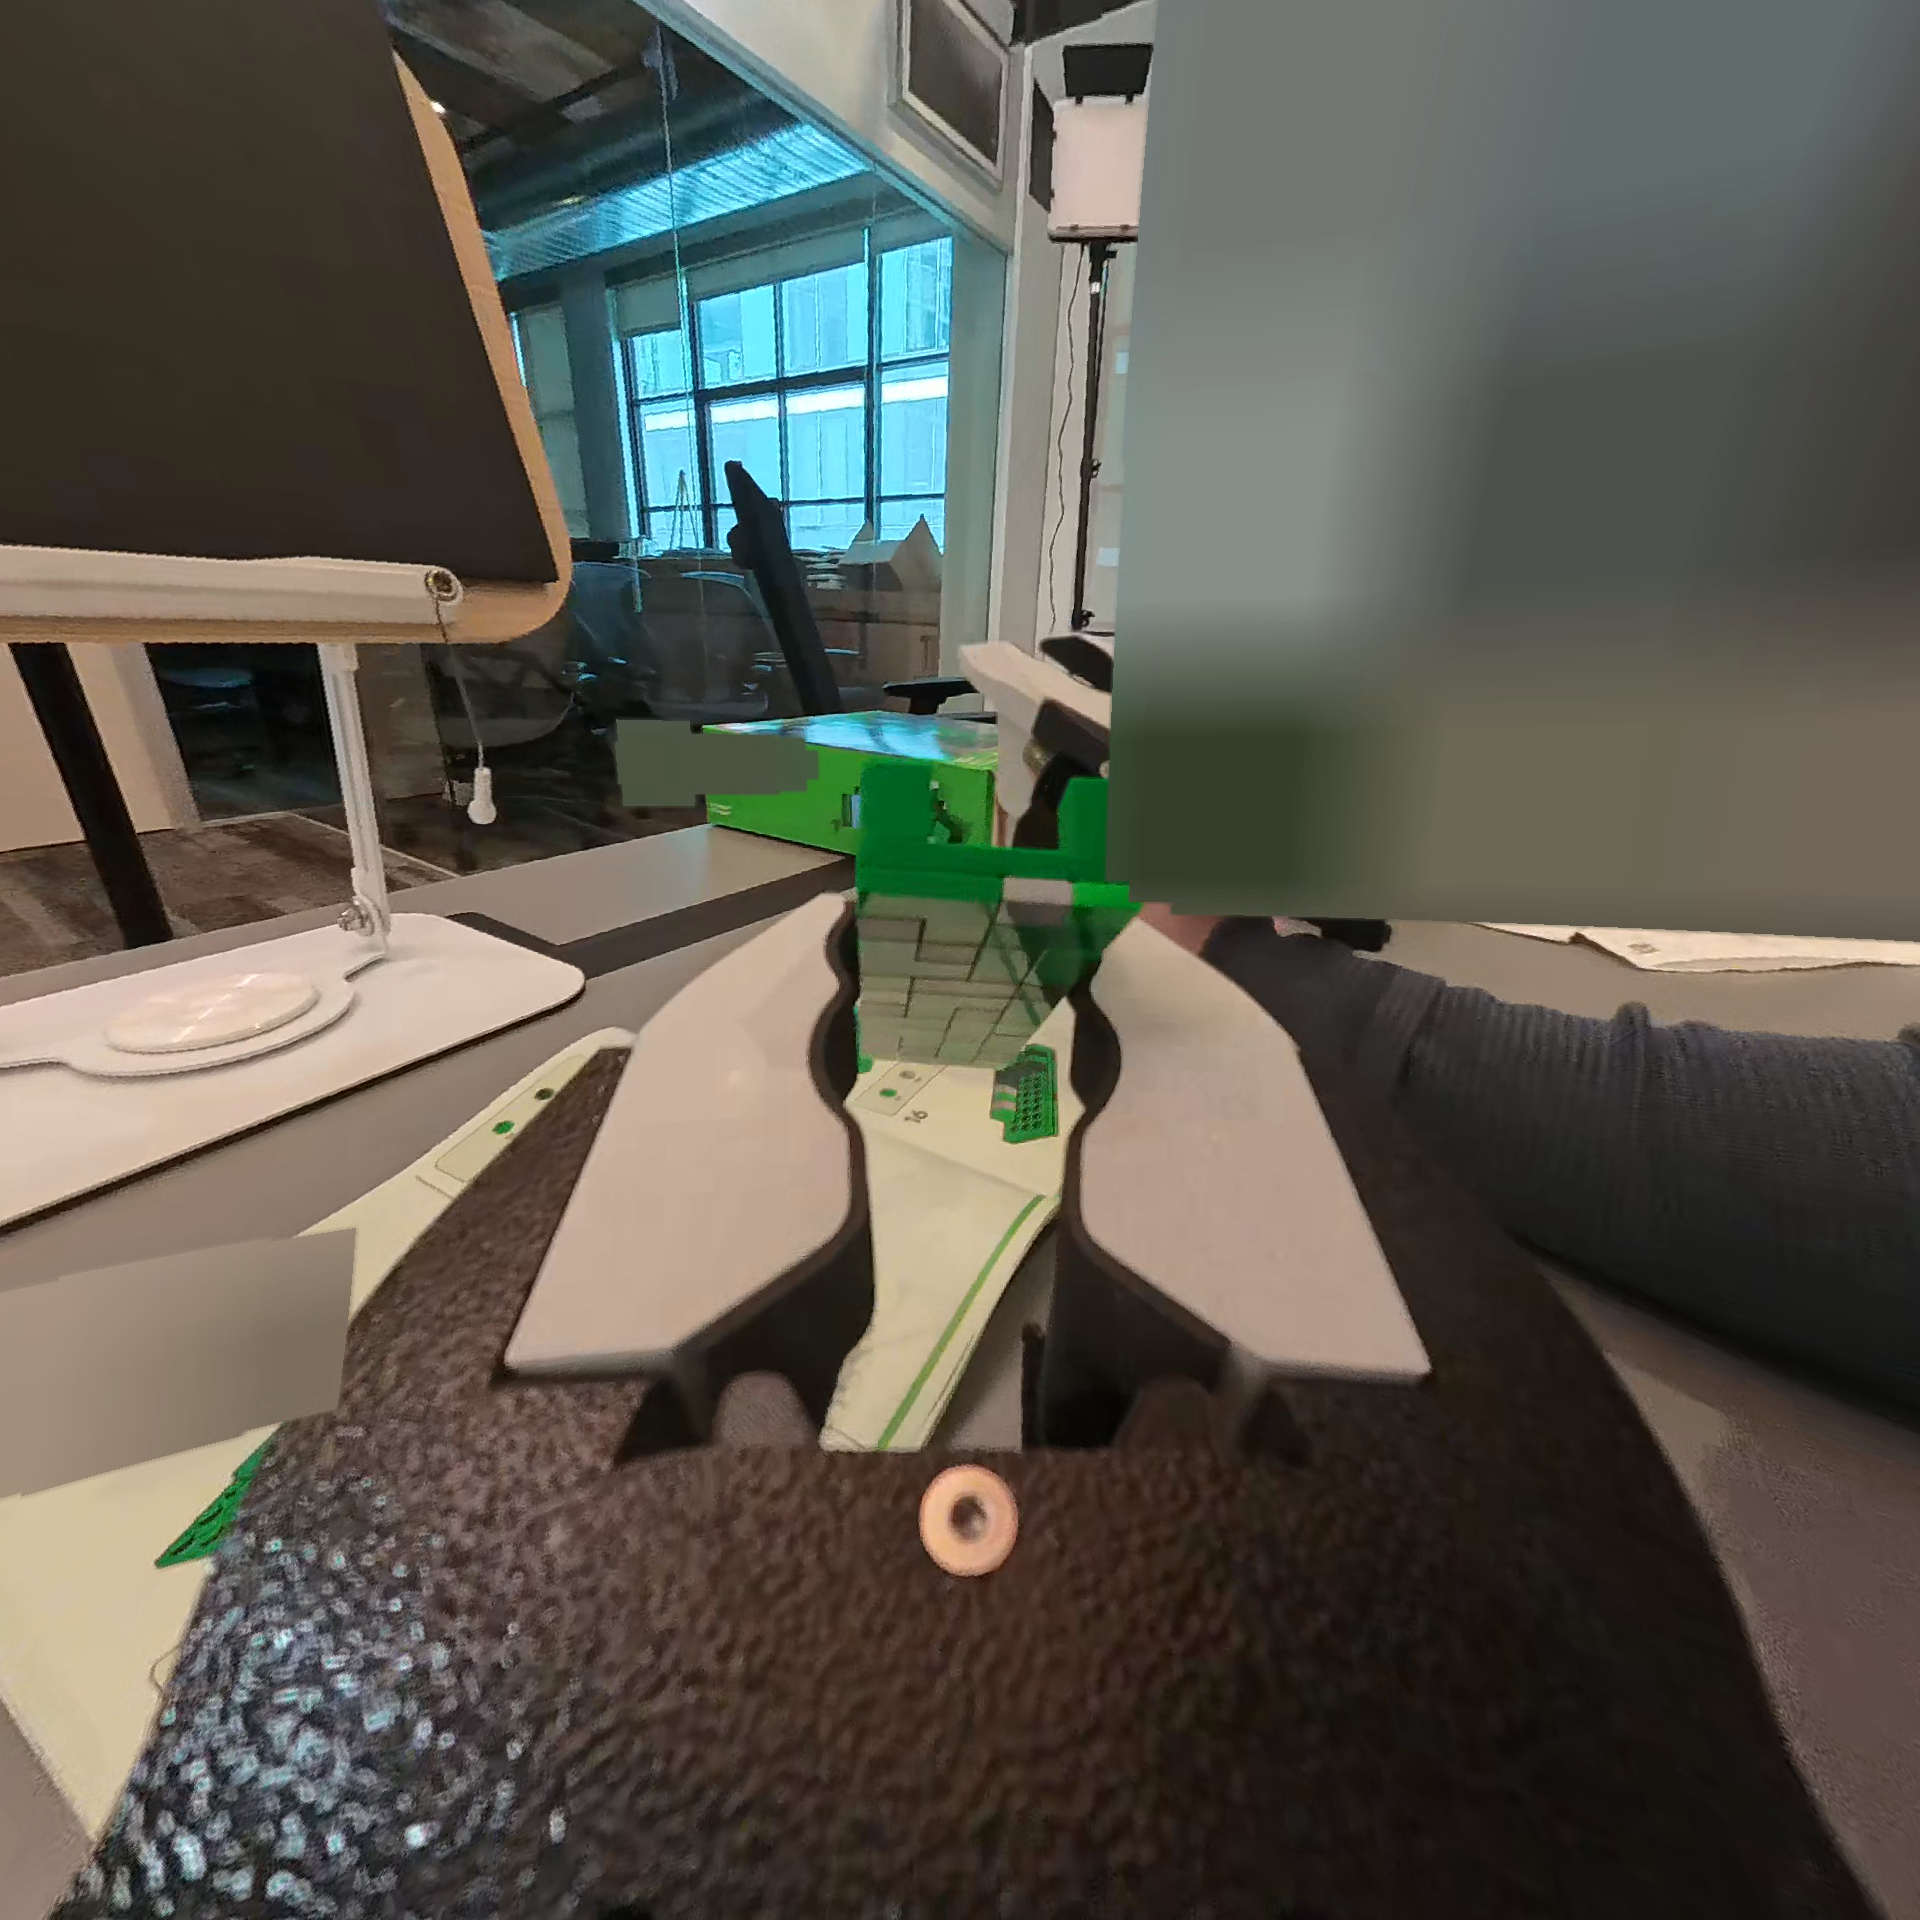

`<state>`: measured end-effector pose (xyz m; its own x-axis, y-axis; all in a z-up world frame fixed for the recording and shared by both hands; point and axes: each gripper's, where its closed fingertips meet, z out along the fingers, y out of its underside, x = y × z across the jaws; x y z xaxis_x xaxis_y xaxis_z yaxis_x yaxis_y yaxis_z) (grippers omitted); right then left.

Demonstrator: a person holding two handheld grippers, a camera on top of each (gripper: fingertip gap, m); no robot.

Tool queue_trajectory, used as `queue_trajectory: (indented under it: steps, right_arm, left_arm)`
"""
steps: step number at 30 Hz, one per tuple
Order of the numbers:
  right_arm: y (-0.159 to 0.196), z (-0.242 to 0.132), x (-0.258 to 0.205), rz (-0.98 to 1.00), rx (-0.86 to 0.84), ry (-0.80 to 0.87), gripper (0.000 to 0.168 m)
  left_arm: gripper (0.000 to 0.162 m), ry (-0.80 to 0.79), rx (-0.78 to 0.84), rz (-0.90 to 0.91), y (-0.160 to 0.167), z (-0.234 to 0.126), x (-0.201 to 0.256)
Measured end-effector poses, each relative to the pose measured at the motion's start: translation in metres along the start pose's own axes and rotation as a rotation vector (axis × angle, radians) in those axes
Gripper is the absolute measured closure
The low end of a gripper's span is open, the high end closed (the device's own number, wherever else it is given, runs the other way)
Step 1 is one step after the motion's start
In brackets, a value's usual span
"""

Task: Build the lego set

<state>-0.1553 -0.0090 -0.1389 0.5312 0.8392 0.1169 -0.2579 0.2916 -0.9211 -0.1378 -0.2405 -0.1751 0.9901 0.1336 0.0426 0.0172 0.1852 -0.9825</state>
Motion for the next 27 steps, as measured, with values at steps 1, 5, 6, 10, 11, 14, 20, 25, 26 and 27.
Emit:
queue_trajectory:
  steps: [1,5,6,10,11,14,20,25,26,27]
  right_arm:
    - [-0.001,0.004,-0.001,0.016,0.006,-0.002,0.113]
    - [-0.006,0.006,-0.009,0.054,0.033,-0.054,0.115]
    - [-0.006,0.006,-0.011,0.080,0.038,-0.069,0.115]
    - [0.002,0.008,-0.019,0.178,0.007,-0.131,0.116]
    - [-0.001,0.007,-0.016,0.187,0.015,-0.122,0.116]
    - [-0.006,0.006,-0.006,0.218,0.028,-0.094,0.117]
    - [-0.014,0.003,-0.001,0.283,0.046,-0.087,0.120]
    - [-0.019,0.001,-0.011,0.288,0.055,-0.108,0.121]
    - [-0.021,0.001,-0.012,0.280,0.061,-0.109,0.122]
    - [-0.022,0.001,-0.011,0.279,0.066,-0.109,0.122]
  left_arm:
    - [0.124,-0.004,-0.003,0.000,0.001,0.000,0.000]
    - [0.125,-0.006,0.008,-0.010,0.000,-0.001,-0.002]
    - [0.125,-0.005,0.010,-0.011,0.000,-0.001,-0.001]
    - [0.125,0.013,0.008,0.007,0.000,-0.002,0.002]
    - [0.125,0.016,0.004,0.011,0.001,-0.001,0.003]
    - [0.124,0.020,-0.005,0.023,0.002,0.000,0.005]
    - [0.124,0.020,-0.008,0.035,0.002,0.000,0.006]
    - [0.125,0.027,0.001,0.015,0.001,-0.001,0.005]
    - [0.125,0.026,0.003,0.011,0.001,-0.001,0.005]
    - [0.125,0.026,0.005,0.009,0.001,-0.001,0.004]
